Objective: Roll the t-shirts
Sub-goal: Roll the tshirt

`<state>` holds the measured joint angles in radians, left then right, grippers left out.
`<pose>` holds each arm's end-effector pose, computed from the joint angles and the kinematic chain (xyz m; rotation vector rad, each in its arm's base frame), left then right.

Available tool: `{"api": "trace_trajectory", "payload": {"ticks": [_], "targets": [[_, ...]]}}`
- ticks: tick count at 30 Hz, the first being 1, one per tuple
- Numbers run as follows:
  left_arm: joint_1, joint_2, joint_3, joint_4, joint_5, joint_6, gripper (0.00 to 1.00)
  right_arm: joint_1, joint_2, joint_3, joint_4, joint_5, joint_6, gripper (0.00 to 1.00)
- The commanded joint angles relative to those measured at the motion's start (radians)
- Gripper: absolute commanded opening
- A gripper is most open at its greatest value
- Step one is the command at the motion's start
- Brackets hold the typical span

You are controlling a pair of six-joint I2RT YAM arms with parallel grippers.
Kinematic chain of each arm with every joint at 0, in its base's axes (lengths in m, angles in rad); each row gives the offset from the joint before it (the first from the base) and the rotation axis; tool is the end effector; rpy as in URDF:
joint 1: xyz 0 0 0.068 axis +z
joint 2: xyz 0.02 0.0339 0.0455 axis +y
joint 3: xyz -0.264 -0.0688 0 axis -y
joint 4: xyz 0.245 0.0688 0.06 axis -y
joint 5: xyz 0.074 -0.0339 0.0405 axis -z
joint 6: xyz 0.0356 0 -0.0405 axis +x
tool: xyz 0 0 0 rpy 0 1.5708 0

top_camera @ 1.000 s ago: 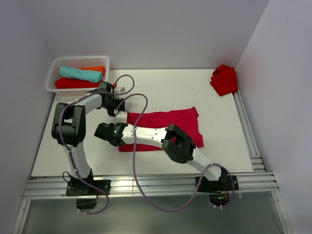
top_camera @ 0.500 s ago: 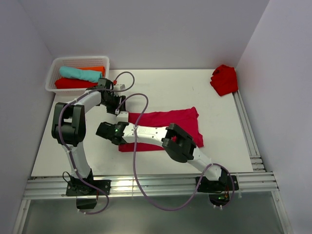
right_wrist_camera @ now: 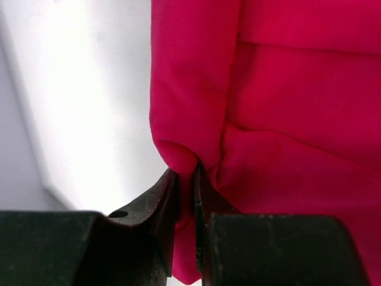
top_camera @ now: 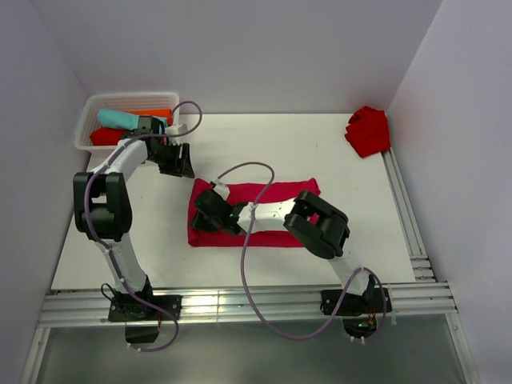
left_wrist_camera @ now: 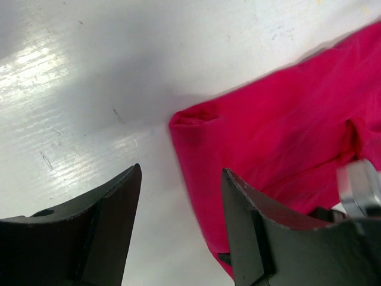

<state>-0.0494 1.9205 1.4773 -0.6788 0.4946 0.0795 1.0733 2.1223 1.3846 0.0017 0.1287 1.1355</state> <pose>0.4019 -0.0368 0.2158 0.3188 2.6002 -0.6512 0.2240 0.4029 0.1446 0.1494 2.5006 0.9193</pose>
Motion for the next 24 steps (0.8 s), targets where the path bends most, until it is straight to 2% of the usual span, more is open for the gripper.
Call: {"api": "trace_trajectory", "payload": {"ticks": [1, 10, 18, 24], "targets": [[0.005, -0.08, -0.017, -0.021, 0.042, 0.049, 0.62, -0.015, -0.039, -0.117, 0.351, -0.173, 0.102, 0.09], [0.013, -0.078, -0.109, 0.01, 0.07, 0.075, 0.62, -0.029, -0.097, -0.338, 0.495, -0.104, 0.27, 0.1], [-0.013, -0.069, -0.199, 0.071, 0.079, 0.085, 0.62, -0.032, -0.105, -0.401, 0.528, -0.086, 0.333, 0.23], [-0.035, -0.066, -0.232, 0.111, 0.07, 0.074, 0.62, -0.033, -0.099, -0.414, 0.537, -0.084, 0.357, 0.24]]}}
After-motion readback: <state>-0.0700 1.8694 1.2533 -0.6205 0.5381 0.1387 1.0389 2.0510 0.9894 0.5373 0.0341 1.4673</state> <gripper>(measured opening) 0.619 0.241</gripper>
